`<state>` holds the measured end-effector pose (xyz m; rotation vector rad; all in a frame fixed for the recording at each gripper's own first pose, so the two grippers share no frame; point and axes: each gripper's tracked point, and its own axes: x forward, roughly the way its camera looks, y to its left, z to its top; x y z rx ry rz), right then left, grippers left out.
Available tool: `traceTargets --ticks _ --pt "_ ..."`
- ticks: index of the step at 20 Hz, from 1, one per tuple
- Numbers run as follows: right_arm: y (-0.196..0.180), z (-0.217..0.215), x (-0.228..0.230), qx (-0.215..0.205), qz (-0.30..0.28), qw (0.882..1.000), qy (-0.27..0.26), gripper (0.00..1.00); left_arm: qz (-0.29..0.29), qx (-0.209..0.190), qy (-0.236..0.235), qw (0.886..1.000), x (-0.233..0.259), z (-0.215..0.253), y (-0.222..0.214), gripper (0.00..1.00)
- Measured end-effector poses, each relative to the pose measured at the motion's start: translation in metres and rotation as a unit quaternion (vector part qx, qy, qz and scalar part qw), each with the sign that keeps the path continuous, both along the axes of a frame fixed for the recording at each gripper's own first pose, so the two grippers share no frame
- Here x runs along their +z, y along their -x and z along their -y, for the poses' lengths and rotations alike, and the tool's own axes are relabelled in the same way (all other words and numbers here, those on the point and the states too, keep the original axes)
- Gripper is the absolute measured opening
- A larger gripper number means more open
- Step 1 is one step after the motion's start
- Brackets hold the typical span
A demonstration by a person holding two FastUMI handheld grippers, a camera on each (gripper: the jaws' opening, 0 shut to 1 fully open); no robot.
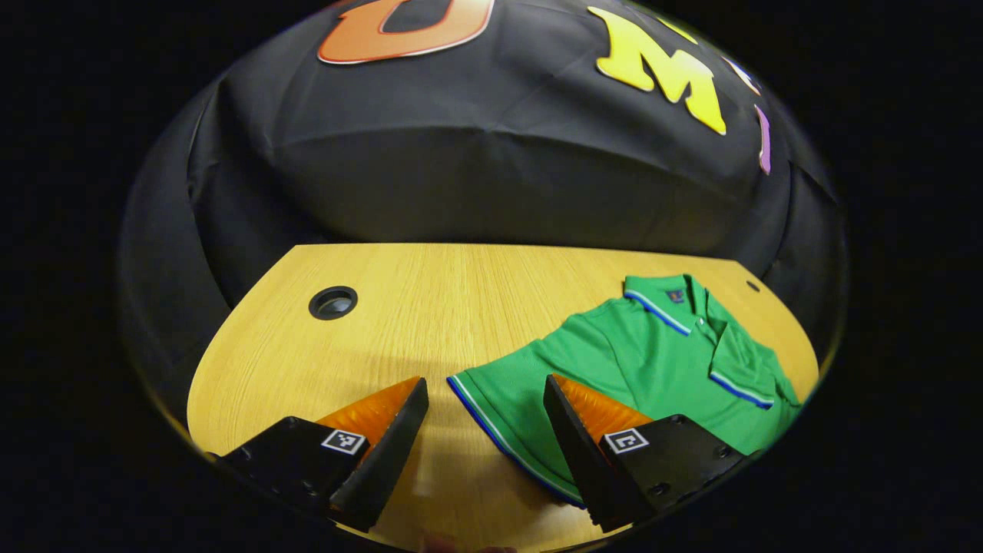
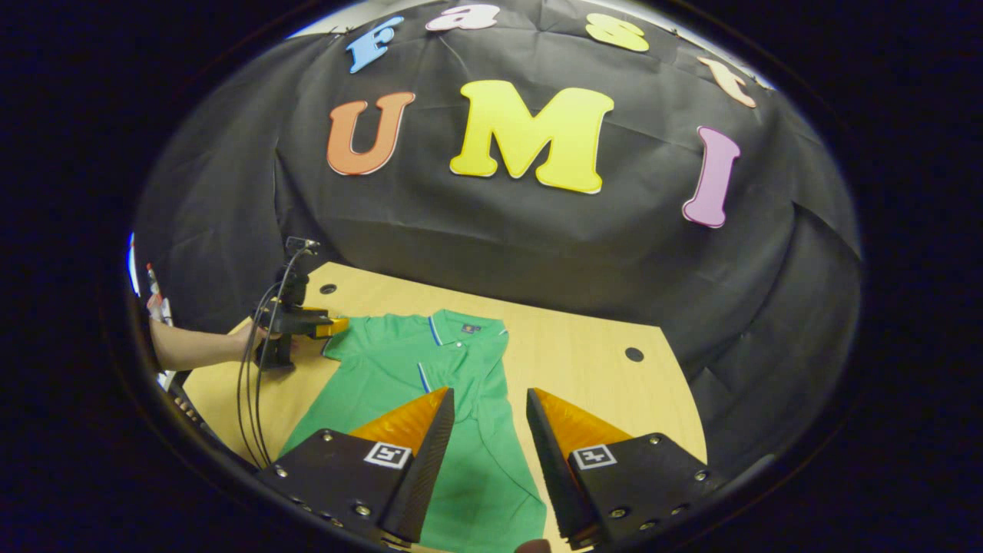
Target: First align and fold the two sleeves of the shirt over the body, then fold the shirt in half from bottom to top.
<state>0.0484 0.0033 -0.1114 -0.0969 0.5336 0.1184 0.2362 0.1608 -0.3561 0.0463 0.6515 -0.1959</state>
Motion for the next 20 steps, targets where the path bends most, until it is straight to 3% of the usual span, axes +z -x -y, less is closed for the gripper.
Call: traceTargets --ticks 3,8,9,10,11,13,17,20 --pt "-0.006 -0.003 -0.001 0.005 0.002 1.000 0.004 0.61 -0.010 -0.007 -0.030 0.999 -0.004 -0.003 0.002 0.95" --pt "-0.014 -0.006 -0.001 0.003 0.001 1.000 -0.021 0.61 -0.013 -0.018 -0.034 0.999 -0.005 0.002 0.002 0.93" --pt "-0.014 -0.005 -0.001 0.002 0.002 1.000 -0.022 0.61 -0.011 -0.018 -0.030 0.999 -0.005 0.004 0.002 0.63" --pt "-0.014 -0.001 -0.002 0.000 0.003 1.000 -0.022 0.61 -0.009 -0.018 -0.031 0.999 -0.005 0.003 0.001 0.61" --pt "-0.014 0.004 -0.002 -0.005 0.003 1.000 -0.024 0.61 -0.008 -0.019 -0.029 0.999 -0.006 0.004 0.000 0.45" --pt "-0.011 0.015 -0.005 -0.018 0.001 0.999 -0.032 0.61 -0.005 -0.021 -0.024 0.999 -0.002 0.007 0.000 0.25" --pt "-0.005 0.039 -0.013 -0.050 -0.003 0.997 -0.052 0.62 -0.013 -0.045 -0.007 0.999 0.002 0.023 0.004 0.05" --pt "-0.004 0.057 -0.013 -0.070 0.004 0.996 -0.062 0.61 0.004 -0.041 -0.014 0.999 0.020 0.026 0.000 0.03"
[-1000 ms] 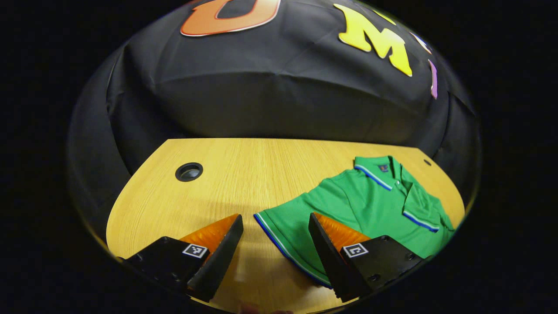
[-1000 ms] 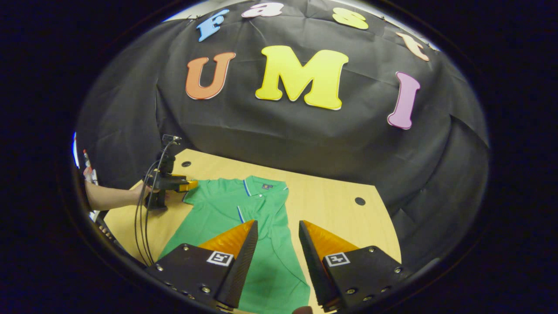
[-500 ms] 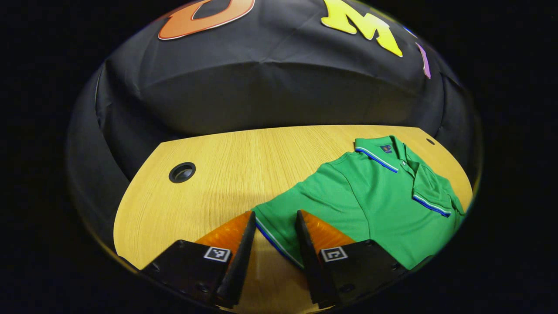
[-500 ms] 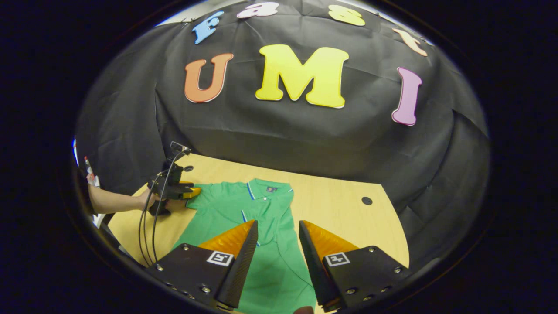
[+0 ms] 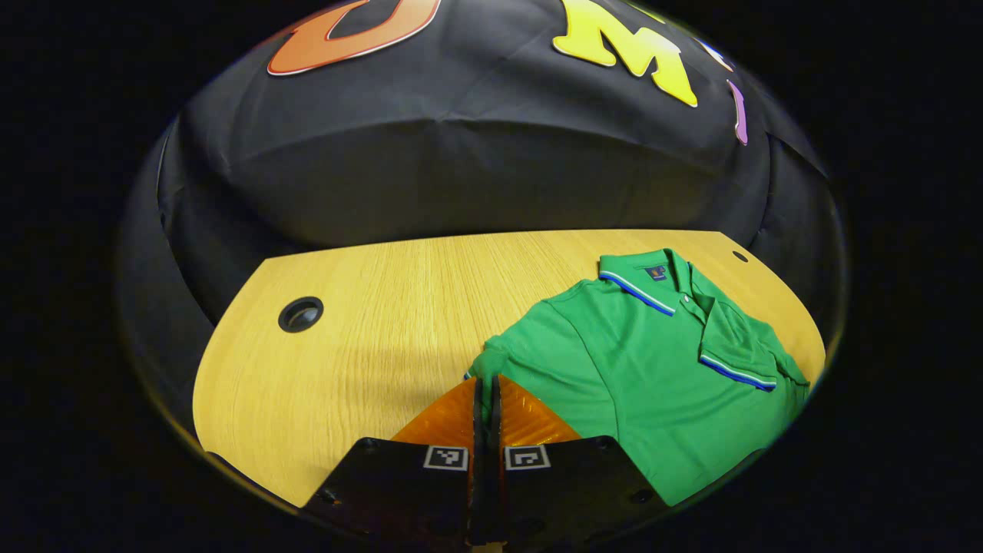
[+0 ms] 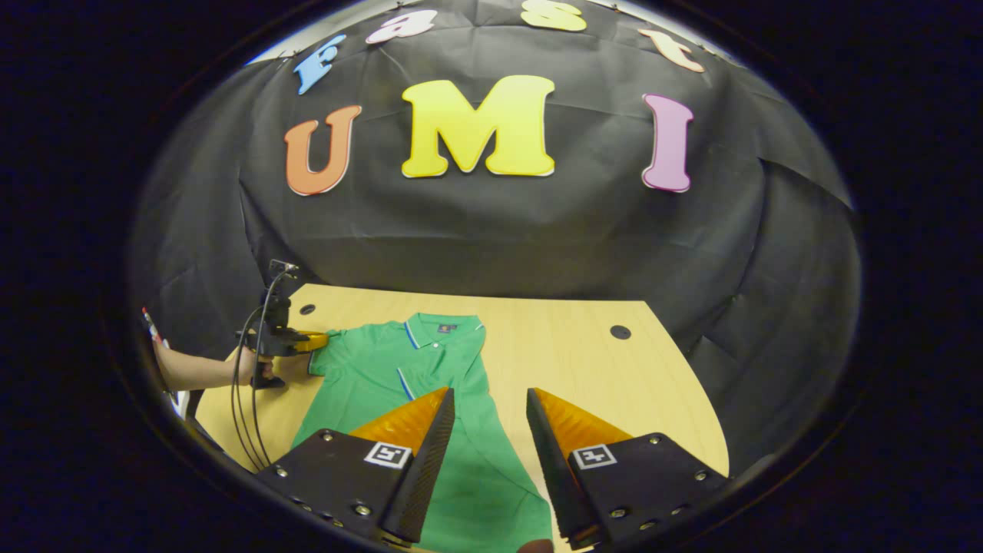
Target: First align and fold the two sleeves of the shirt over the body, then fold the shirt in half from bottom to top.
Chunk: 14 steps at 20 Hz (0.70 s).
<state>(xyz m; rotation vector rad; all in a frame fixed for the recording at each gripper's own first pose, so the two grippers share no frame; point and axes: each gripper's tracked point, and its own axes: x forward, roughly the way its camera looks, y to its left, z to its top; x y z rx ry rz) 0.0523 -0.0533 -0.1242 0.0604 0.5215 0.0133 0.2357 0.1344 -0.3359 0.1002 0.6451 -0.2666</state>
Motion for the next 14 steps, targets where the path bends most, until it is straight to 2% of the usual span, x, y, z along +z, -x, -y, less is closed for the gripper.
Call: traceTargets --ticks 7,11,14 --pt "0.006 0.012 0.004 -0.005 0.014 0.999 -0.039 0.61 0.046 -0.031 -0.003 0.998 0.069 0.047 0.007 0.03" --pt "0.015 0.024 0.008 -0.006 0.023 0.999 -0.043 0.61 0.069 -0.060 -0.013 0.996 0.104 0.093 0.016 0.04" --pt "0.023 0.036 0.012 -0.016 0.030 0.998 -0.054 0.62 0.072 -0.070 0.002 0.995 0.118 0.132 0.028 0.03"
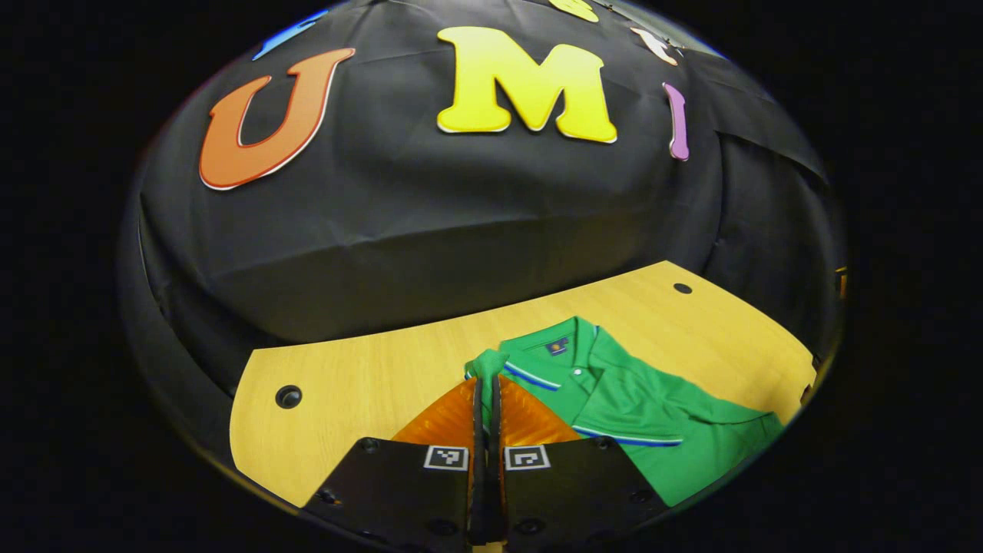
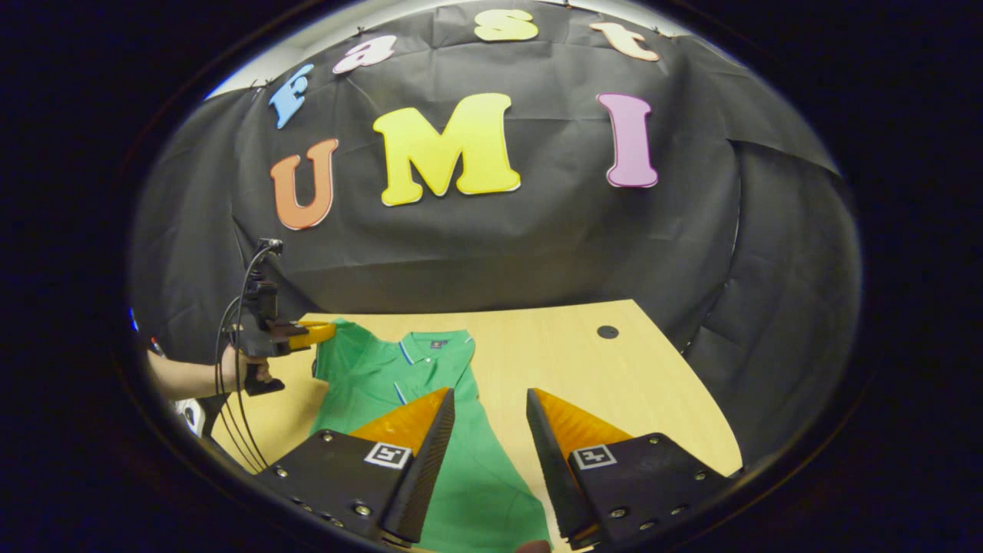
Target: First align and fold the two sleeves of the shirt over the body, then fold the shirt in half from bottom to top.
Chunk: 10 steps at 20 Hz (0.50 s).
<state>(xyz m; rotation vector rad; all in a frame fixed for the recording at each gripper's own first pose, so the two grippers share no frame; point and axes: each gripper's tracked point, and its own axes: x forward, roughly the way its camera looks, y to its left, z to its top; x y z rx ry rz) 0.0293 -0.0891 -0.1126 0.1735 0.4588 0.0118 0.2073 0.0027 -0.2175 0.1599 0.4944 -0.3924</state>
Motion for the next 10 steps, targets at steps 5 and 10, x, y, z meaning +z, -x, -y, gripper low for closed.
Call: traceTargets --ticks 5,10 --pt "0.008 0.019 0.002 -0.018 0.008 1.000 -0.011 0.62 -0.021 -0.027 0.014 0.999 -0.013 0.058 0.028 0.03" --pt "0.015 0.027 -0.001 -0.024 0.003 1.000 -0.012 0.61 -0.043 -0.048 0.025 0.998 -0.029 0.090 0.054 0.10"
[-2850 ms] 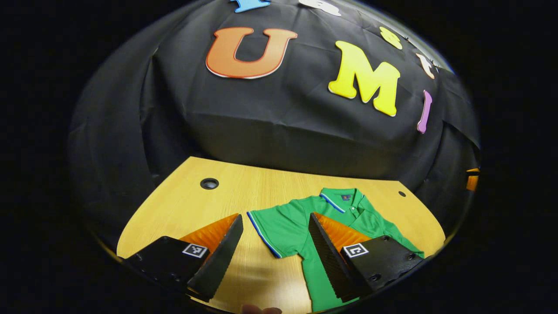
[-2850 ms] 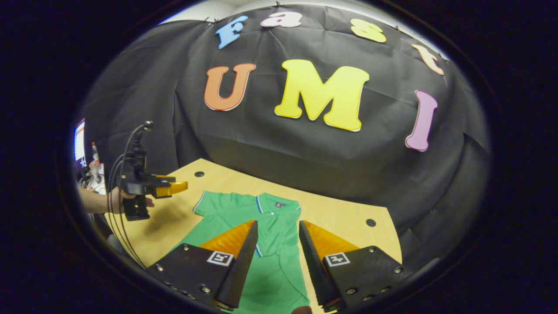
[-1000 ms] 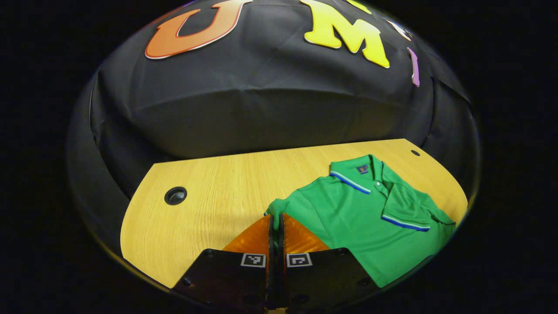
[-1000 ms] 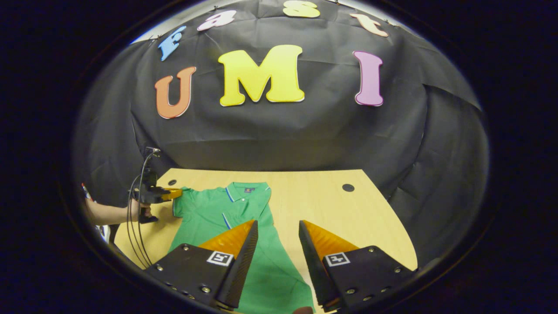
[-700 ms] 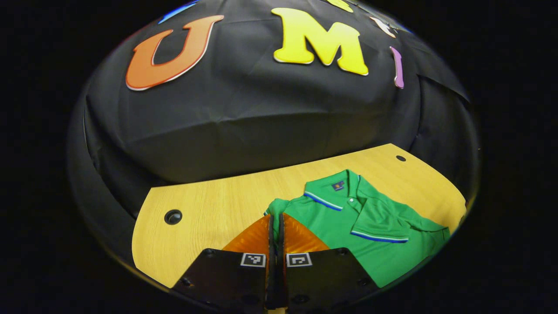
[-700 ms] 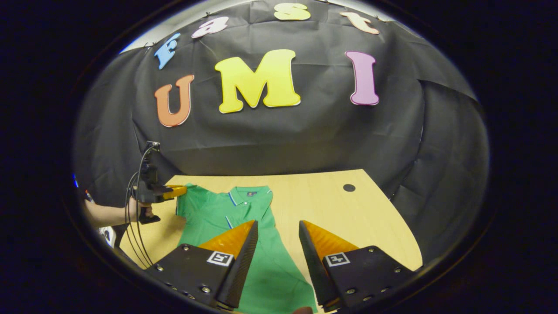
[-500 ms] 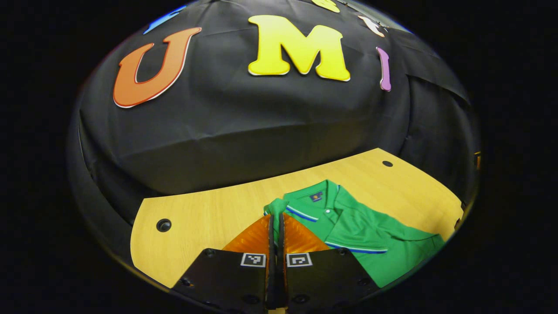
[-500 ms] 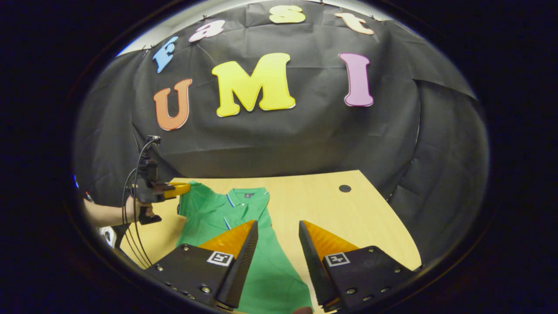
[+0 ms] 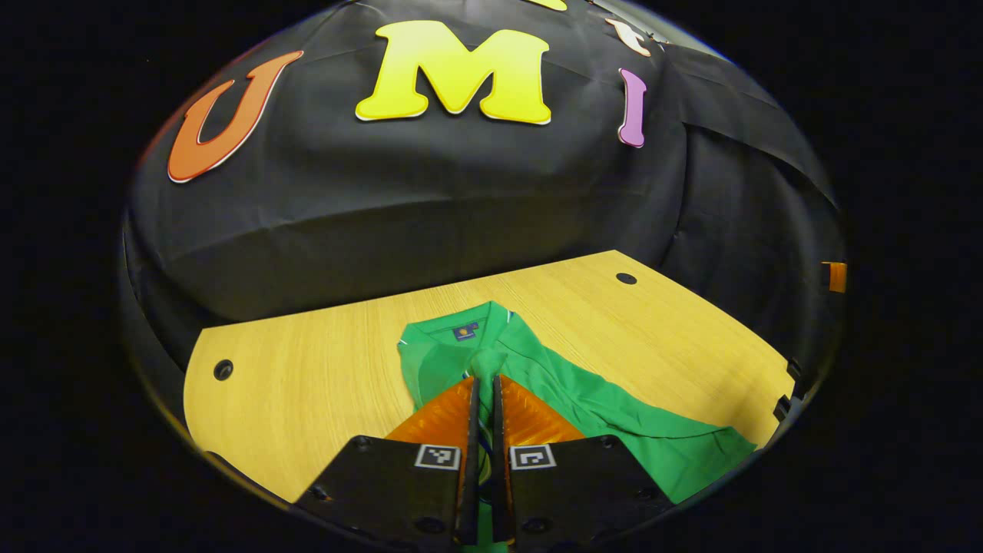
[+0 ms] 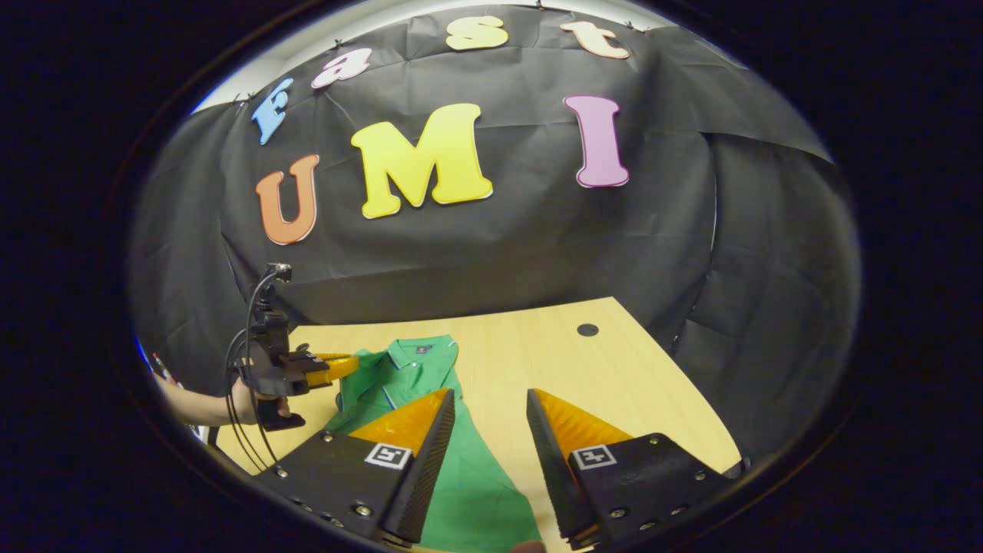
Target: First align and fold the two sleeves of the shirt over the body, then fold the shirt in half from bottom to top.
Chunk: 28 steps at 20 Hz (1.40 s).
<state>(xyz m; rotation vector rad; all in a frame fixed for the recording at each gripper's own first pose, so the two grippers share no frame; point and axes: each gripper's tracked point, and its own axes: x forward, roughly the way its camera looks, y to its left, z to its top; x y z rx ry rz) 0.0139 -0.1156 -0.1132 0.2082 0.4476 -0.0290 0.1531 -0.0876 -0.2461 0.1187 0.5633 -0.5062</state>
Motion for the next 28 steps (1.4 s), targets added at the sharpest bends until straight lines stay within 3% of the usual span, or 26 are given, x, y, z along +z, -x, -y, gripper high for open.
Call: traceTargets --ticks 3,5,7,8,10,12,13,14,15,16,18,23,28 --pt "0.000 0.000 -0.003 -0.001 -0.001 1.000 0.001 0.61 -0.005 0.010 0.014 1.000 0.003 0.002 0.011 0.14" --pt "0.002 -0.003 -0.004 0.005 -0.002 1.000 0.004 0.55 -0.003 0.014 0.034 0.999 0.011 0.006 0.021 0.22" --pt "0.001 -0.006 -0.002 0.010 0.002 1.000 0.012 0.38 0.006 0.017 0.037 0.999 0.019 0.006 0.033 0.35" --pt "0.000 -0.011 0.001 0.019 0.004 1.000 0.011 0.31 0.009 0.016 0.033 0.999 0.020 0.005 0.040 0.53" --pt "-0.003 -0.018 0.005 0.031 0.012 0.999 0.015 0.31 0.014 0.021 0.022 0.999 0.023 -0.001 0.051 0.72" --pt "-0.005 -0.026 0.012 0.045 0.025 0.999 0.009 0.31 0.020 0.028 0.023 0.999 0.029 -0.006 0.065 0.79" --pt "-0.005 -0.033 0.013 0.052 0.030 0.998 -0.001 0.46 0.022 0.034 0.026 0.999 0.033 -0.009 0.072 0.84" --pt "-0.005 -0.035 0.011 0.055 0.029 0.998 0.000 0.60 0.022 0.045 0.024 0.998 0.031 -0.014 0.076 1.00" --pt "-0.005 -0.035 0.009 0.059 0.029 0.998 0.002 0.75 0.024 0.054 0.023 0.998 0.037 -0.020 0.083 1.00" --pt "-0.004 -0.038 0.007 0.065 0.028 0.998 0.003 0.83 0.024 0.061 0.024 0.998 0.040 -0.025 0.088 1.00" --pt "-0.001 -0.038 0.001 0.078 0.021 0.997 0.008 0.90 0.023 0.075 0.022 0.997 0.043 -0.038 0.101 1.00" --pt "0.016 -0.035 -0.047 0.155 -0.029 0.986 0.044 0.90 -0.015 0.091 -0.010 0.996 0.024 -0.077 0.150 1.00" --pt "0.060 -0.022 -0.127 0.231 -0.131 0.960 0.086 0.90 -0.098 0.059 -0.033 0.993 -0.008 -0.103 0.226 1.00"
